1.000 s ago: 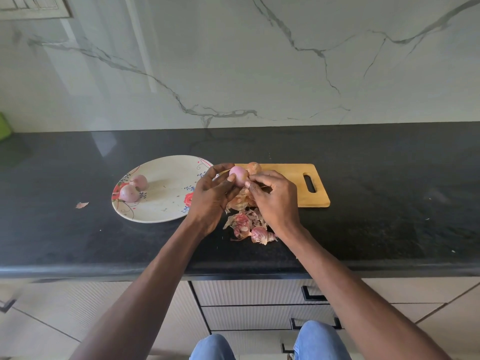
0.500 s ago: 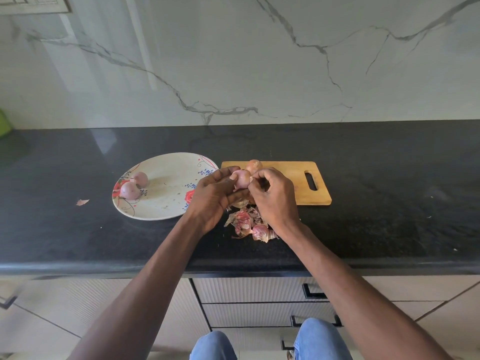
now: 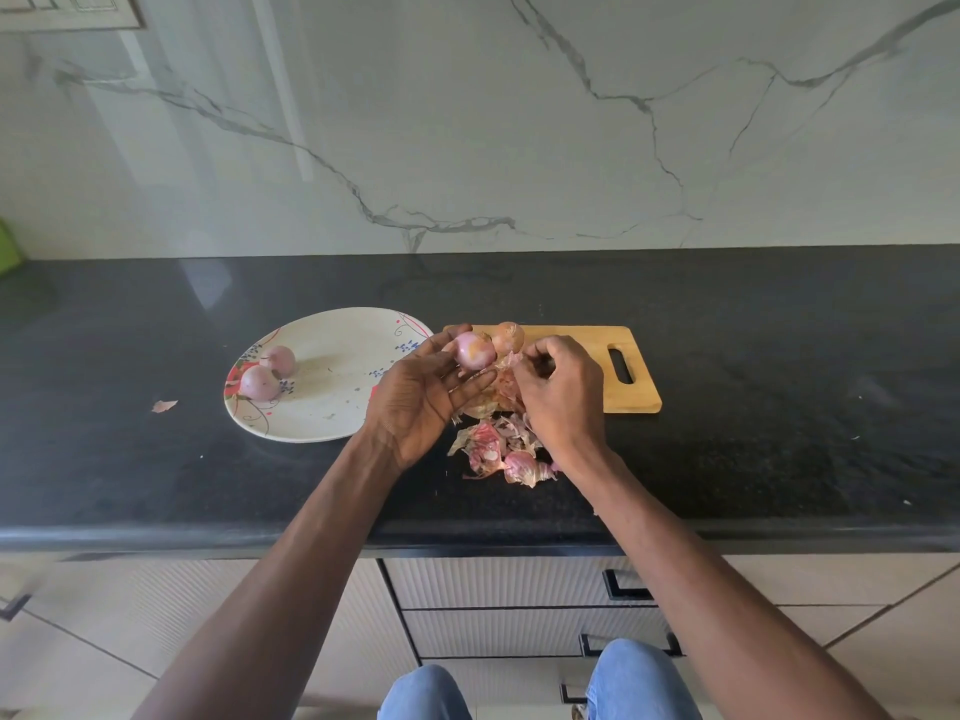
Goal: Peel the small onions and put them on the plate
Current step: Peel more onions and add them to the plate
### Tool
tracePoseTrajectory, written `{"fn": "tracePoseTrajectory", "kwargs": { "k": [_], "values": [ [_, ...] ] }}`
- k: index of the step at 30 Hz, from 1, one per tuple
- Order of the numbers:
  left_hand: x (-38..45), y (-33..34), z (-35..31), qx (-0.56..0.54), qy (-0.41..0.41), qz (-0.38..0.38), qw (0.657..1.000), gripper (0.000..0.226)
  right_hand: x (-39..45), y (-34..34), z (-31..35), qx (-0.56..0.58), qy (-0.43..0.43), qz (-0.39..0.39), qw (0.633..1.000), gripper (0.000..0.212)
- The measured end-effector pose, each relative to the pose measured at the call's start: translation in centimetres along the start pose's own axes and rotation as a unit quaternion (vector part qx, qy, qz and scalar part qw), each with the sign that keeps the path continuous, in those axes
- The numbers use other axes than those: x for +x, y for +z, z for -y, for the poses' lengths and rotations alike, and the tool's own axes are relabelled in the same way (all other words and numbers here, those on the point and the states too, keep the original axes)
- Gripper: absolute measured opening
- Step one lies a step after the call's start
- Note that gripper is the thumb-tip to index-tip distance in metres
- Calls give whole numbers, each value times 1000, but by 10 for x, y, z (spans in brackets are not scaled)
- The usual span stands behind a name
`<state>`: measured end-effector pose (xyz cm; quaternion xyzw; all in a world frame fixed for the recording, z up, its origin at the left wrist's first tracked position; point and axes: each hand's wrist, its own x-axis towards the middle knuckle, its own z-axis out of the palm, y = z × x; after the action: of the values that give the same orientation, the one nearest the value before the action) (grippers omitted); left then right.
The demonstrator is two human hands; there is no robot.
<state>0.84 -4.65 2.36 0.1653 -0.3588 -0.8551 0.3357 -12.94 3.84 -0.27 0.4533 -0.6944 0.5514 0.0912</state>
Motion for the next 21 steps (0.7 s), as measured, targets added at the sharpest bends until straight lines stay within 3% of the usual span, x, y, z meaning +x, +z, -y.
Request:
{"fn": "tracePoseTrajectory", "kwargs": {
  "k": [2,5,9,12,18,21],
  "values": [
    [2,-1,1,7,3,-8,1000,25,0,-1,0,2,-15,7,1000,18],
    [3,-2,2,22,8,-21,1000,29,-1,-2,2,-2,-48,-7,999,14],
    [2,-3,3,40,24,-32,998,30,-2,-4,7,59,-69,18,996,28],
    [2,-2,6,79,39,-34,996,18,-3,-2,10,65,-100,37,992,28],
    [2,-3,8,111,50,-33,992,15,-4,0,4,78,-109,23,991,15],
    [3,-3,8,115,52,-38,991,15,-4,0,4,82,-103,29,991,21]
  ]
}}
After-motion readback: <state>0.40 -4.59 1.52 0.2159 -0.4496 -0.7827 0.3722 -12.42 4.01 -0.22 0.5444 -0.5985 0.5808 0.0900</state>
